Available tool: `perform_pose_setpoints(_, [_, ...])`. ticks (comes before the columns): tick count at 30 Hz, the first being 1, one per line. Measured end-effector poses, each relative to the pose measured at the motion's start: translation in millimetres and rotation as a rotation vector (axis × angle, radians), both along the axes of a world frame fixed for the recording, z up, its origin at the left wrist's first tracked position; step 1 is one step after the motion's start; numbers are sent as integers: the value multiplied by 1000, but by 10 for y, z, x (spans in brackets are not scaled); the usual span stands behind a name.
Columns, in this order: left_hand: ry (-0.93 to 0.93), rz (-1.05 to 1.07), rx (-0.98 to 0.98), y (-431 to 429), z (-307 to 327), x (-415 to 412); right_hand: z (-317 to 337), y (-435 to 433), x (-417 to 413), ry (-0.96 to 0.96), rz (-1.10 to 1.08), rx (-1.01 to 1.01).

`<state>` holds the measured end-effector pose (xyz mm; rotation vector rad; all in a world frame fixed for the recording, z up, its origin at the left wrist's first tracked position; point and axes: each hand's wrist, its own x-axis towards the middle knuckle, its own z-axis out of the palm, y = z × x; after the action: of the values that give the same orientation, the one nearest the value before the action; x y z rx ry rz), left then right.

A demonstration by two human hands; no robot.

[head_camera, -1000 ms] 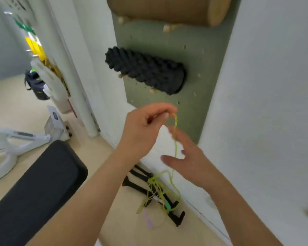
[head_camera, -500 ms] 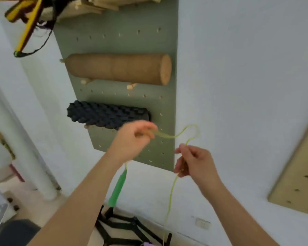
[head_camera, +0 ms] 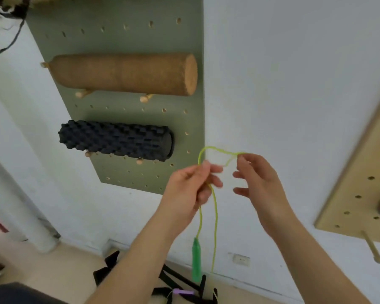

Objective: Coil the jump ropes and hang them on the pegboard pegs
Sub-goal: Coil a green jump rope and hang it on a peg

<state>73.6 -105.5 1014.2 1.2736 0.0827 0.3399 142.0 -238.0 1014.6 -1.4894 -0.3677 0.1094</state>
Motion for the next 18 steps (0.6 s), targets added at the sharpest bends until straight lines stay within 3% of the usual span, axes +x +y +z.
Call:
perform_pose_setpoints(3, [-51, 26, -162, 40, 252, 164, -426, -15, -188, -94, 184, -34])
perform_pose_setpoints(6, [-54, 21, -258, 29, 414, 290, -787, 41, -217, -80, 389, -261])
perform_pose_setpoints(12, [-80, -30, -362, 94, 634, 384, -1002, 118, -70, -49, 194, -364])
perform_pose_setpoints(15, [-91, -65, -383, 117, 682, 390, -931, 195, 11, -126, 91, -372])
perform_pose_setpoints(18, [-115, -78, -418, 186, 703, 397, -827, 253, 92, -73, 247, -370])
